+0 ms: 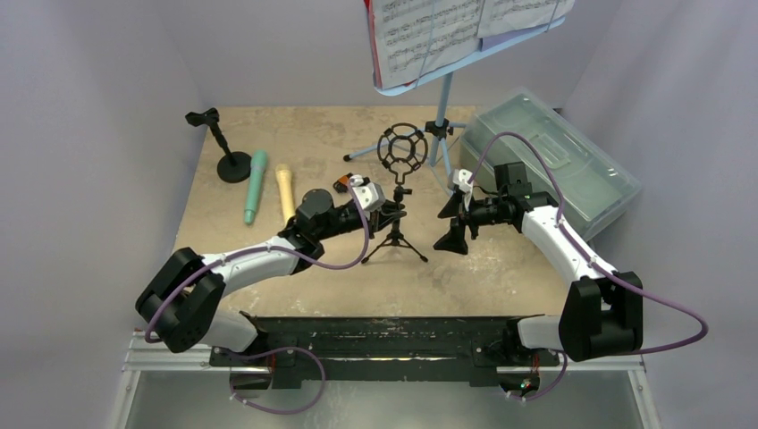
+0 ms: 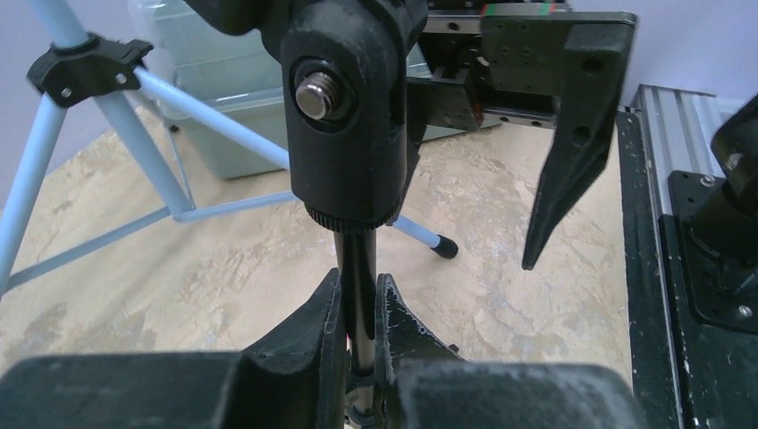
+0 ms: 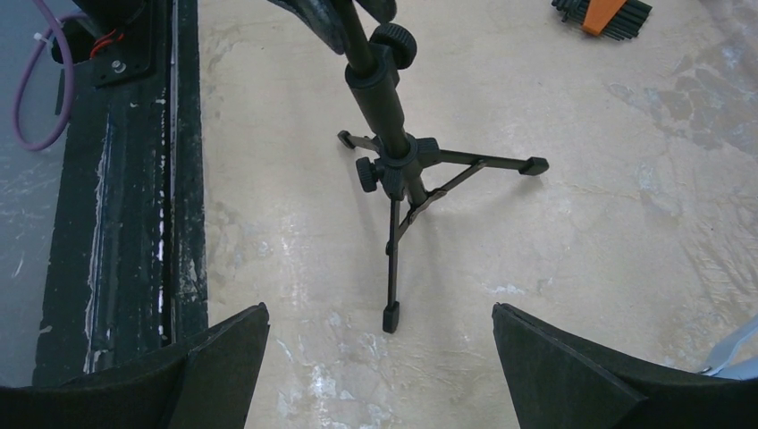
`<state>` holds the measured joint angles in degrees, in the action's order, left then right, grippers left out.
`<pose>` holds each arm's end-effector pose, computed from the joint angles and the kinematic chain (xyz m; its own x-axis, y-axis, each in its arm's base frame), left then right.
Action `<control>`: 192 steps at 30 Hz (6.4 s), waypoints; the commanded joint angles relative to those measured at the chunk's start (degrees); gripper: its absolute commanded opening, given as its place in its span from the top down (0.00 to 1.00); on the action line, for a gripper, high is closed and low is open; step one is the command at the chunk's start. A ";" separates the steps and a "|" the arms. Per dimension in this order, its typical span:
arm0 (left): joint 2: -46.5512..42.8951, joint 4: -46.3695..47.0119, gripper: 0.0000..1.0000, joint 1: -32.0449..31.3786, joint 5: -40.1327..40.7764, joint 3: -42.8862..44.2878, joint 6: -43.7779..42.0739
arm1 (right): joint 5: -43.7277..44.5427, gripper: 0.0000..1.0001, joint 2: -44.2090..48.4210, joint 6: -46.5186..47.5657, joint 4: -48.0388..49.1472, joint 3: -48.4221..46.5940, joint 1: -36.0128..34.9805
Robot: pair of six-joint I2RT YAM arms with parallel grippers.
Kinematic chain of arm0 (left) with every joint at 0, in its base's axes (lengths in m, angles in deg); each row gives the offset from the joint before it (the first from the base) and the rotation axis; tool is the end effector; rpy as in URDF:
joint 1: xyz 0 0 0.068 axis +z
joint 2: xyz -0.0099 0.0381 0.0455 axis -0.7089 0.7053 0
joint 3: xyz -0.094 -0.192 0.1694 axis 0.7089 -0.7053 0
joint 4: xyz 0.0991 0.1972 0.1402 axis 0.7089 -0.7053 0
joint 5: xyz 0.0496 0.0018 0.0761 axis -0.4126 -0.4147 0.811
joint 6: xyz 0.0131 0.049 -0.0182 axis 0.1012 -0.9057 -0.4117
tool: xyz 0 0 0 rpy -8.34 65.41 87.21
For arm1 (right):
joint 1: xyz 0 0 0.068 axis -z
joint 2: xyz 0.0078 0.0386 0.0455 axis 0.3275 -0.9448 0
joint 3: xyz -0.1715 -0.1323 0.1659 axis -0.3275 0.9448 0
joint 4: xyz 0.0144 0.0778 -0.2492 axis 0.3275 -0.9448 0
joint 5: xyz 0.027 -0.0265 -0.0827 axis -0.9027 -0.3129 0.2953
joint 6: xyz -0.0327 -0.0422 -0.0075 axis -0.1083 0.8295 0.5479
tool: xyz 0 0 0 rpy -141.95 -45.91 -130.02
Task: Pack up the instrument practice props
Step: Pick up the microphone at the center of the board, then unscrew the knob on the microphone stand.
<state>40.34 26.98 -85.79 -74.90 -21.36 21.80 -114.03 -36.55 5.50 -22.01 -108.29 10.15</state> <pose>0.2186 -0.2107 0.2575 0.0396 -0.0033 -0.9992 0.9405 0.3378 0.0361 0.2446 0.0695 0.2502 -0.2268 -0.3977 -0.8891 -0.9638 0.2228 0.1462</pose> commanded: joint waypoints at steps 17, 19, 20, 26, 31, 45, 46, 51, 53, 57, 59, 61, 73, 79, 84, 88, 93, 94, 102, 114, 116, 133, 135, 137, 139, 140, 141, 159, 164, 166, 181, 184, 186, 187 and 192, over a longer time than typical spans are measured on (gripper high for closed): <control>-3.23 3.55 1.00 -19.59 47.09 5.60 22.20 | -12.51 0.01 6.80 7.83 -1.67 1.57 0.10; -2.58 4.21 1.00 -21.08 49.98 6.38 21.61 | -13.89 0.01 6.35 8.79 -2.83 1.58 0.06; -2.27 5.11 1.00 -21.65 51.14 6.60 21.45 | -14.37 0.01 6.05 9.27 -3.13 1.58 -0.03; -0.32 5.83 1.00 -24.04 55.15 8.92 22.26 | -15.11 0.03 5.70 8.81 -2.13 1.90 -1.36; 0.56 7.43 1.00 -25.54 56.71 9.57 22.96 | -13.10 0.14 5.87 3.06 3.07 2.87 -2.87; 0.34 8.72 1.00 -26.44 56.85 9.39 23.80 | -10.68 0.80 5.70 -1.25 6.33 2.56 -4.40; 0.21 8.72 1.00 -26.45 56.72 9.33 23.85 | -10.67 0.85 5.70 -1.27 6.19 2.43 -4.53; -0.97 8.85 1.00 -26.51 54.47 8.28 23.98 | -11.25 1.00 5.40 -1.26 3.81 0.43 -4.52; -2.08 8.38 0.86 -26.44 53.08 7.49 23.83 | -12.27 1.00 5.10 -1.45 1.77 -0.79 -4.51; -5.81 6.47 0.43 -26.42 49.11 4.65 21.93 | -14.76 1.00 5.48 -1.23 -0.75 -2.02 -4.48; -8.65 5.66 0.29 -26.42 45.78 2.35 20.00 | -15.49 1.00 6.26 -0.86 -0.79 -1.59 -4.48; -11.43 4.49 0.18 -26.35 41.20 -0.02 17.03 | -16.39 1.00 6.82 -0.11 -0.84 -1.12 -4.47; -28.07 -3.93 0.15 -26.33 33.11 -16.35 6.58 | -20.30 1.00 6.33 14.60 -10.60 -1.51 -4.47; -27.20 4.60 0.14 -26.33 30.03 -21.38 0.98 | -21.53 1.00 6.14 19.20 -13.18 -0.93 -4.46; -21.39 9.62 0.15 -26.33 29.89 -20.37 -1.80 | -22.68 1.00 5.96 22.35 -15.32 -0.71 -4.44; -16.44 14.05 0.17 -26.20 29.97 -19.07 -3.35 | -22.95 1.00 5.87 23.54 -16.09 -0.71 -4.43; -10.88 17.61 0.26 -24.98 28.84 -16.40 -3.64 | -22.98 1.00 5.70 23.91 -16.34 -0.71 -4.44; -10.05 18.42 0.28 -24.55 27.97 -16.13 -3.24 | -22.98 1.00 5.63 24.03 -16.43 -0.71 -4.50; -3.50 29.11 0.45 -20.45 20.43 -15.47 2.46 | -22.89 1.00 5.43 24.39 -16.80 -0.84 -4.47; 4.89 40.00 0.53 -18.95 13.60 -14.26 6.70 | -22.80 1.00 5.40 24.57 -16.98 -0.91 -4.43; 5.51 40.21 0.57 -18.86 12.84 -13.91 7.17 | -22.80 1.00 5.43 24.57 -16.98 -0.97 -4.47; 1.12 16.32 1.00 -18.16 24.13 -7.47 41.64 | -19.85 1.00 5.67 21.40 -13.43 -0.91 -4.44; 1.12 15.71 1.00 -18.16 26.99 -8.41 56.21 | -19.21 1.00 5.85 19.31 -11.75 -0.65 -4.47; 1.12 15.12 1.00 -18.16 29.27 -9.34 66.94 | -18.72 1.00 6.00 17.66 -10.19 -0.46 -4.46; 1.03 15.06 1.00 -18.28 30.90 -9.91 75.06 | -18.31 1.00 6.17 16.16 -8.89 -0.14 -4.47; 1.03 15.96 1.00 -18.44 31.76 -10.24 78.02 | -18.17 1.00 6.26 15.73 -8.48 -0.03 -4.41; 1.01 17.00 1.00 -18.66 32.34 -10.42 79.91 | -18.08 1.00 6.31 15.48 -8.19 0.06 -4.46; -11.76 4.25 0.16 -17.54 32.38 -15.36 53.07 | -18.18 1.00 6.31 15.53 -8.46 -0.01 -4.47; -16.07 7.21 0.09 -17.54 25.39 -19.17 31.96 | -18.56 1.00 6.01 16.51 -9.24 -0.09 -4.47; -16.17 10.34 0.09 -17.63 23.57 -20.87 24.30 | -18.66 1.00 5.92 16.91 -9.56 -0.11 -4.42; -1.94 27.70 0.11 -19.21 22.26 -15.75 -1.83 | -19.06 1.00 5.52 19.01 -11.33 -0.27 -4.43; -0.48 29.35 0.16 -19.21 23.15 -14.80 -1.71 | -19.11 1.00 5.50 19.44 -11.69 -0.36 -4.45; 0.11 30.01 0.20 -19.25 23.30 -14.38 -1.40 | -19.20 1.00 5.44 19.54 -11.79 -0.36 -4.45; 0.41 30.39 0.23 -19.22 23.22 -14.14 -1.18 | -19.18 1.00 5.43 19.60 -11.88 -0.35 -4.45; 2.52 31.88 0.40 -19.22 20.84 -12.83 0.73 | -19.20 1.00 5.43 19.65 -11.97 -0.43 -4.46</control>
<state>41.28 53.66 -104.85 -51.60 -36.72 22.19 -129.26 -31.57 23.77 -33.97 -107.22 5.93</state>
